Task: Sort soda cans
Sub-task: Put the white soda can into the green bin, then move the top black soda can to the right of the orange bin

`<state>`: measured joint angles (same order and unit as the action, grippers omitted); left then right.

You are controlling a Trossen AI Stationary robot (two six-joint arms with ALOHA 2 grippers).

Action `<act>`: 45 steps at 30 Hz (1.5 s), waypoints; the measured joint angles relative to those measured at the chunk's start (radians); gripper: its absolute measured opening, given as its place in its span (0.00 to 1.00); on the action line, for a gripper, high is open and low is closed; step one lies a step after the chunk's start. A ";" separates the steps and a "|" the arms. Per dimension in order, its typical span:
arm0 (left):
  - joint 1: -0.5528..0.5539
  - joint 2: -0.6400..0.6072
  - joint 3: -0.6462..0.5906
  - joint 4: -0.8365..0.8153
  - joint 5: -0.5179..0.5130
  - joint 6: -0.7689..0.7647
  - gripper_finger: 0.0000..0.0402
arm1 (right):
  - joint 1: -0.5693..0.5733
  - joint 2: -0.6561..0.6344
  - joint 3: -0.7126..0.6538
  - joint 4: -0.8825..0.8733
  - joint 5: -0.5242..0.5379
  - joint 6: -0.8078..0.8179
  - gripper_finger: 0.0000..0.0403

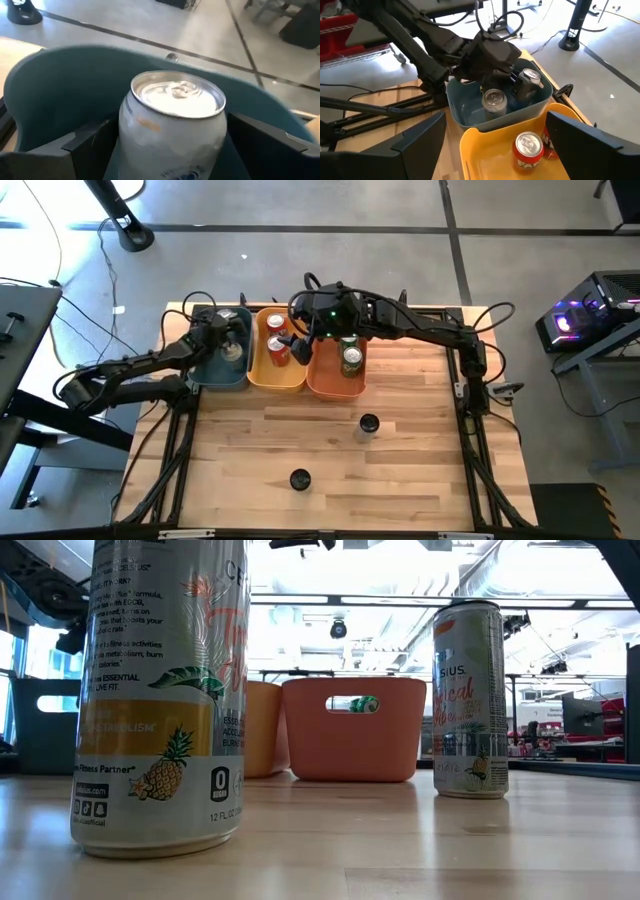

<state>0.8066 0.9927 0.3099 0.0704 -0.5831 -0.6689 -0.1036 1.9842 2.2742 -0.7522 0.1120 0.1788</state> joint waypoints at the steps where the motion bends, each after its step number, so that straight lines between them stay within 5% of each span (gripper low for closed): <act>1: 0.000 -0.010 0.000 0.000 0.001 0.000 0.90 | 0.000 0.000 0.000 -0.001 0.000 0.000 0.84; 34: -0.002 -0.108 -0.001 -0.059 0.260 -0.061 0.90 | 0.000 0.000 0.000 -0.002 0.001 -0.004 0.84; 45: -0.002 -0.185 0.037 -0.059 0.207 0.050 0.90 | 0.000 0.000 0.000 0.001 0.001 -0.029 0.84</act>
<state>0.8047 0.8076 0.3466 0.0117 -0.3763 -0.6187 -0.1040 1.9846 2.2742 -0.7508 0.1131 0.1494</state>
